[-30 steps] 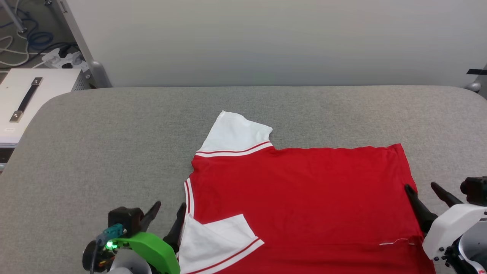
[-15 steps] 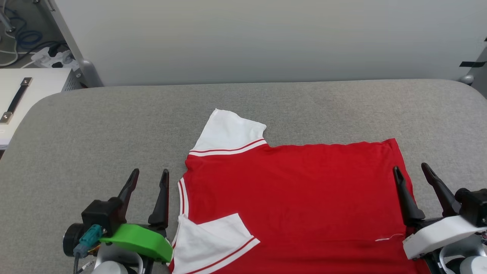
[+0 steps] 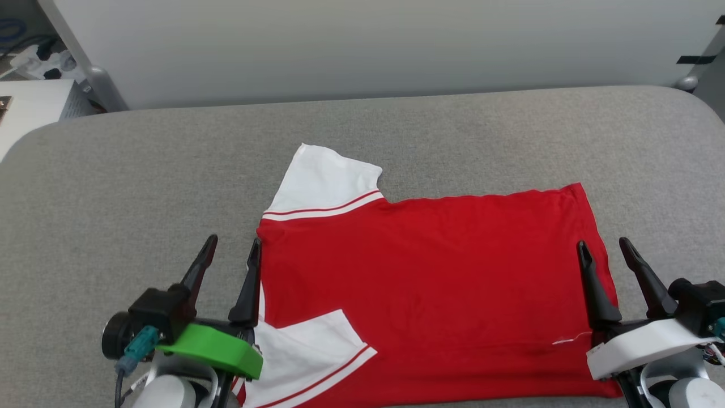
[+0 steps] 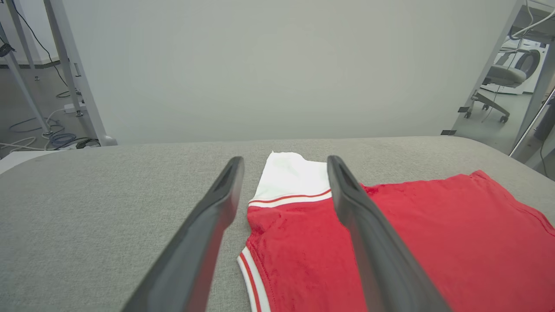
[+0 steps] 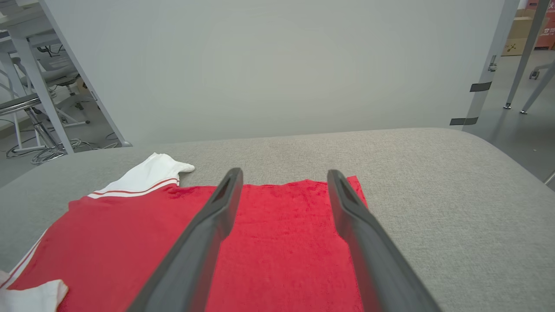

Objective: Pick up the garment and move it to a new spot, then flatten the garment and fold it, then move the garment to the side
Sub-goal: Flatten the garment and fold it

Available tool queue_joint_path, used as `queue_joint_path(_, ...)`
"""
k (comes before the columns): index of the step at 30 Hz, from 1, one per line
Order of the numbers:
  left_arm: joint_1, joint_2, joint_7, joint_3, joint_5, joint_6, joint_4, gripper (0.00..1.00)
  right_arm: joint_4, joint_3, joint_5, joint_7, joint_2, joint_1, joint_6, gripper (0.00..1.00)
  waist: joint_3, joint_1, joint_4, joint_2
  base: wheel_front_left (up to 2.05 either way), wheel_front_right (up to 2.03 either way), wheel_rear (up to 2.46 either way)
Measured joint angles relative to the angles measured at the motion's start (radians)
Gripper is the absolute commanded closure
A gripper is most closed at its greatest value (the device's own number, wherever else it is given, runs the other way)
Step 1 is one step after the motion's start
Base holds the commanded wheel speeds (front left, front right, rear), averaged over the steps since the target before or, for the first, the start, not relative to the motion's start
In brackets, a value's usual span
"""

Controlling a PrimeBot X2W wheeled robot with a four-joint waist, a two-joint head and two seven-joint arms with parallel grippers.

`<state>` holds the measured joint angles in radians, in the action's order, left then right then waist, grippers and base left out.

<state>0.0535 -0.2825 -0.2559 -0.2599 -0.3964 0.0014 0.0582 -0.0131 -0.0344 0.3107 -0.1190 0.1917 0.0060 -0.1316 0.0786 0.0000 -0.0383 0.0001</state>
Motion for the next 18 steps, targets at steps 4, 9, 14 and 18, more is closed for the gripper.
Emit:
queue_joint_path(4, 0.109, -0.009, 0.024, -0.002, 0.002, -0.044, 0.06, 0.0, -0.026, 0.002, 0.0, 0.01, -0.001, -0.023, 0.0, 0.0, 0.045, 0.0, -0.017, 0.0, 0.0, 0.0, 0.0)
queue_joint_path(9, 0.305, -0.083, 0.198, -0.032, -0.012, -0.1, 0.121, 0.0, -0.052, -0.007, -0.005, 0.017, -0.017, -0.053, 0.0, 0.0, 0.111, 0.0, -0.045, 0.0, 0.0, 0.0, 0.0)
queue_joint_path(14, 0.54, -0.159, 0.424, -0.091, -0.075, -0.123, 0.181, 0.0, -0.07, -0.027, -0.009, 0.019, -0.03, -0.088, 0.0, 0.0, 0.181, 0.0, -0.076, -0.0001, 0.0, 0.0, 0.0)
queue_joint_path(18, 0.728, -0.209, 0.603, -0.183, -0.157, -0.128, 0.244, 0.0, -0.079, -0.04, -0.01, 0.017, -0.032, -0.11, 0.0, 0.0, 0.239, 0.0001, -0.102, 0.0, 0.0, 0.0, 0.0)
